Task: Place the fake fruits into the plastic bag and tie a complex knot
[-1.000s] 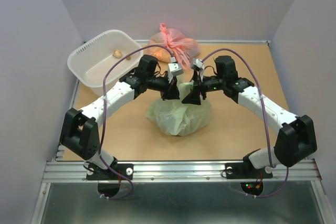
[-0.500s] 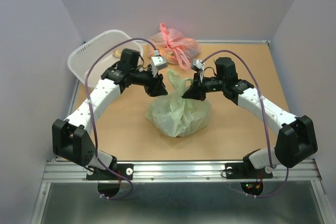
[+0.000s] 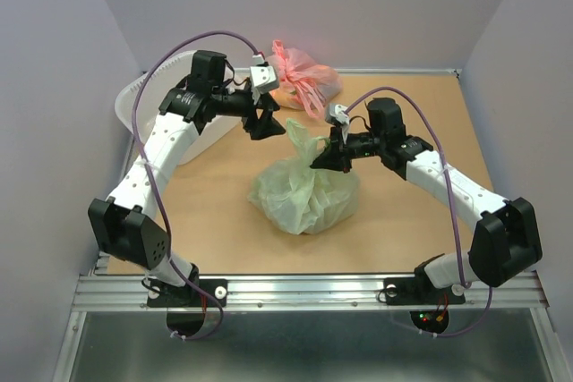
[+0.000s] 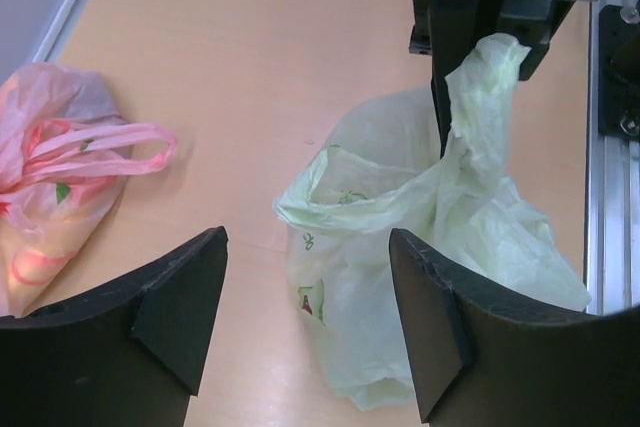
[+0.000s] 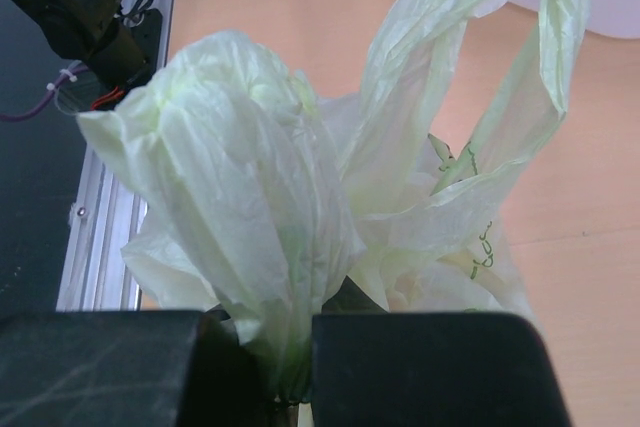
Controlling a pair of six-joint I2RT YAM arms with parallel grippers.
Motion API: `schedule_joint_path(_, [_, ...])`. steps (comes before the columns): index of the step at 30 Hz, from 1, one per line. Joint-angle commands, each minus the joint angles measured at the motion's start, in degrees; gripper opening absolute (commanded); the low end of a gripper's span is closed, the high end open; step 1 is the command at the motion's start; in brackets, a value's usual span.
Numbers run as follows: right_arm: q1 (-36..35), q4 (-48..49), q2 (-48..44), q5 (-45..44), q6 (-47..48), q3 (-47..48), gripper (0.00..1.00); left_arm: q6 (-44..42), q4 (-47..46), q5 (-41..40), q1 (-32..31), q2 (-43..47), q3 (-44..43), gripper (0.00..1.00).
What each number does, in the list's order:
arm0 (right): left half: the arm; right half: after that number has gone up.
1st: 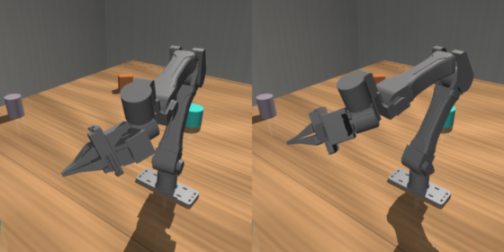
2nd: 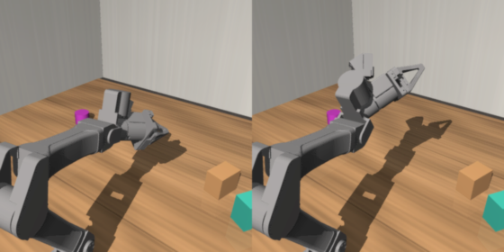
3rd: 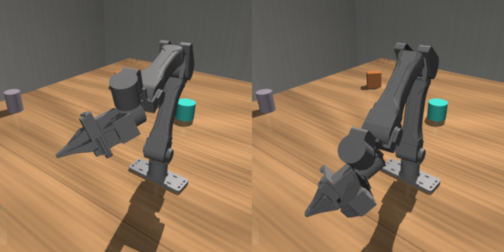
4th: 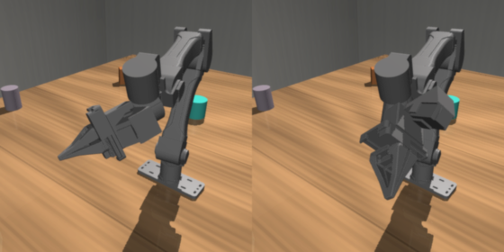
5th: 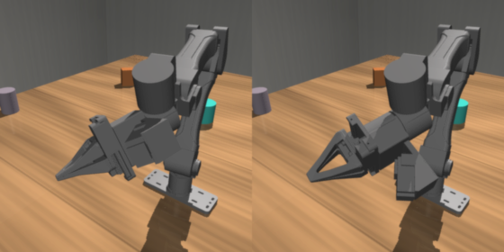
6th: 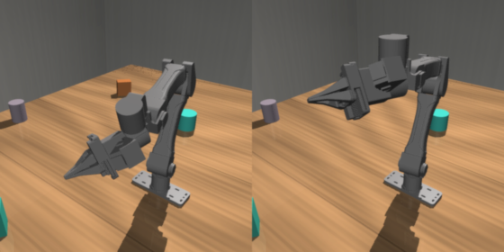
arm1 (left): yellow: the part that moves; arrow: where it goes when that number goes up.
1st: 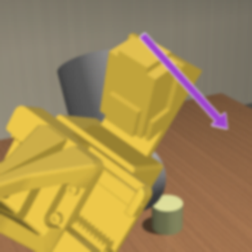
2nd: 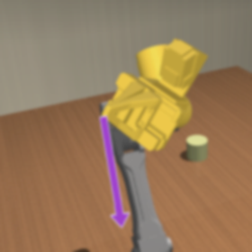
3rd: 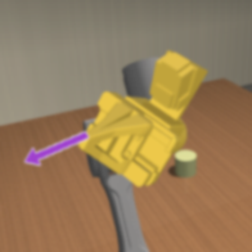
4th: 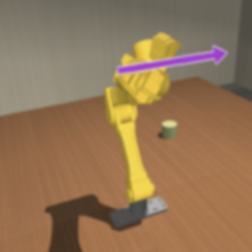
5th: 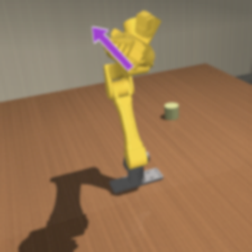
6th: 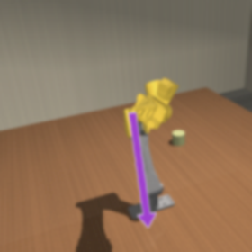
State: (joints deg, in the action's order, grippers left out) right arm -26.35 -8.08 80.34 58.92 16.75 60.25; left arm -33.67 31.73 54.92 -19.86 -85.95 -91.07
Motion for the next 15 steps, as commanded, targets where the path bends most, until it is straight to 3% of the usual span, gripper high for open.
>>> schedule_joint_path(1, [-0.5, 3.0, -1.1, 2.2, 3.0, 0.7, 0.00, -7.5, 4.4, 4.8, -0.2, -1.8, -3.0, 0.78])
schedule_joint_path(6, [-0.7, 2.6, -1.1, 2.3, 4.3, 0.7, 0.00, -12.4, 11.0, 6.0, -0.6, -5.9, -6.3, 0.78])
schedule_joint_path(15, [-1.8, 2.0, -1.3, 2.2, 5.8, 0.0, 0.01, -13.0, 10.3, 7.7, -1.8, -6.6, -6.6, 0.78])
